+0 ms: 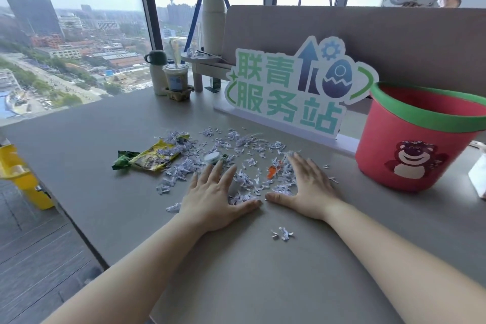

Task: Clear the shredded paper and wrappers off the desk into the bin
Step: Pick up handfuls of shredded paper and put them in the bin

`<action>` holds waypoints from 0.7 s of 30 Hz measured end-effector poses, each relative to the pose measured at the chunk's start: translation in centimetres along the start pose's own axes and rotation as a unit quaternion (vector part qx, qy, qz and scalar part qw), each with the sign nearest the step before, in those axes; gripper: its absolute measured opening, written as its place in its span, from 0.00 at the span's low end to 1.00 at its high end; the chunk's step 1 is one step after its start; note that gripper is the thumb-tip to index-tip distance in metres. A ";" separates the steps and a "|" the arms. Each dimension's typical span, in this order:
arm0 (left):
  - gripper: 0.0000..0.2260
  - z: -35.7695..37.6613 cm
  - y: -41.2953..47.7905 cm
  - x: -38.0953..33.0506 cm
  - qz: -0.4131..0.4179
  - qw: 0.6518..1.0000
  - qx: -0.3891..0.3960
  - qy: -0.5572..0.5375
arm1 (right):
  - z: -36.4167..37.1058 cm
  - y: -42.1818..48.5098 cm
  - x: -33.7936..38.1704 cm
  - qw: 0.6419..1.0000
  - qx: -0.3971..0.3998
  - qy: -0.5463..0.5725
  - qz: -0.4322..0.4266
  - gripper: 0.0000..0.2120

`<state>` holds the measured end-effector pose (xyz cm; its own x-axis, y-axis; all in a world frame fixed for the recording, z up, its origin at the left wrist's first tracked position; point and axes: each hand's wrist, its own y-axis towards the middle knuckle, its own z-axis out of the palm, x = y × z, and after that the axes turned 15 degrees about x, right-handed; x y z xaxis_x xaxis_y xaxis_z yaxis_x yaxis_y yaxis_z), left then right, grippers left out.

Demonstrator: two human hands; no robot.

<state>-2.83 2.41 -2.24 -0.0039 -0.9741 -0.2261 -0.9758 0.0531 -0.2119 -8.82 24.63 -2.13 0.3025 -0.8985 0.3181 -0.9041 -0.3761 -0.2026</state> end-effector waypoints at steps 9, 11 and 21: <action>0.39 -0.5 2.3 0.0 0.031 0.999 -0.021 0.006 | -0.5 3.0 0.4 0.999 -0.001 -0.016 -0.048 0.47; 0.36 -0.7 2.8 0.0 0.044 0.999 -0.031 0.007 | -0.5 3.0 0.4 0.998 -0.008 -0.014 -0.065 0.43; 0.23 -0.8 2.7 0.1 0.107 0.991 -0.080 -0.018 | -0.6 1.9 0.9 0.991 -0.049 -0.015 -0.124 0.33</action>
<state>-5.65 2.33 -2.04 -0.2101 -0.9358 -0.2831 -0.9756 0.2197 -0.0023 -10.48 23.26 -1.66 0.5261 -0.7886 0.3183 -0.8259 -0.5630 -0.0298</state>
